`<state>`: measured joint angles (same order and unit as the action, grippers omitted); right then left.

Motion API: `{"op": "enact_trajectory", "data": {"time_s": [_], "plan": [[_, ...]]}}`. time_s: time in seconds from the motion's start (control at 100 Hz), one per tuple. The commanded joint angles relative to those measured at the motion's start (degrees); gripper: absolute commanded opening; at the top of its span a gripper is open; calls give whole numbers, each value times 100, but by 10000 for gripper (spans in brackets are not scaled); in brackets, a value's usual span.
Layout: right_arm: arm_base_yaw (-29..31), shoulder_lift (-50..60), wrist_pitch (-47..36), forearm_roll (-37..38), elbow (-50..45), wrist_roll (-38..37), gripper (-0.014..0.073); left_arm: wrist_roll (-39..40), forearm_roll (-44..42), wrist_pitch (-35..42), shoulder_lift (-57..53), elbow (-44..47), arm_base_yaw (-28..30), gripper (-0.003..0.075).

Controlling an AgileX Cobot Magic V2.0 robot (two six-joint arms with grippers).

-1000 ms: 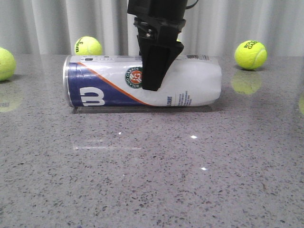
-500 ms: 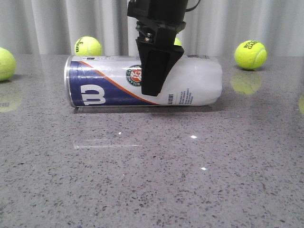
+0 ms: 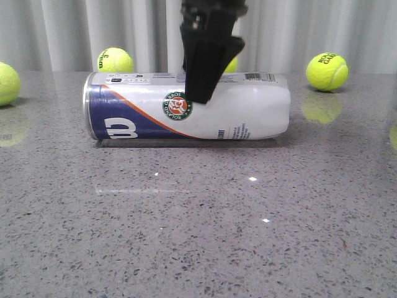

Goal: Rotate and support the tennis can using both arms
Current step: 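Rotate the can with the right gripper to lie straight across the table, then open the right gripper and lift it away from the can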

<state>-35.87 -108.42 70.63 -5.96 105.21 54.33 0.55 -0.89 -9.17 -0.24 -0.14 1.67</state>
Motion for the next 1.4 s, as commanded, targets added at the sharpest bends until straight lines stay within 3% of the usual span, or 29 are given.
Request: {"op": "enact_trajectory", "data": {"time_s": [0.0,0.09,0.2,0.43,0.62,1.05,1.39], "plan": [[-3,565,56,36,155,-40,649,48,18,411,-223,267,14,-21],[-3,765,56,232,155,-492,631,48,18,411,-223,267,14,-21],[7,965,82,596,155,-1931,543,48,18,411,-223,267,14,-21],[118,1309,281,1590,108,-5636,158,48,18,411,-223,267,14,-20],[383,1696,315,1765,-263,-7090,-9,48,18,411,-223,267,14,-21],[1430,3259,-440,1682,-2277,-7330,-25,48,18,411,-223,267,14,-21],[3158,4736,-1668,658,-4016,-6238,-66,48,18,411,-223,267,14,-21]]}}
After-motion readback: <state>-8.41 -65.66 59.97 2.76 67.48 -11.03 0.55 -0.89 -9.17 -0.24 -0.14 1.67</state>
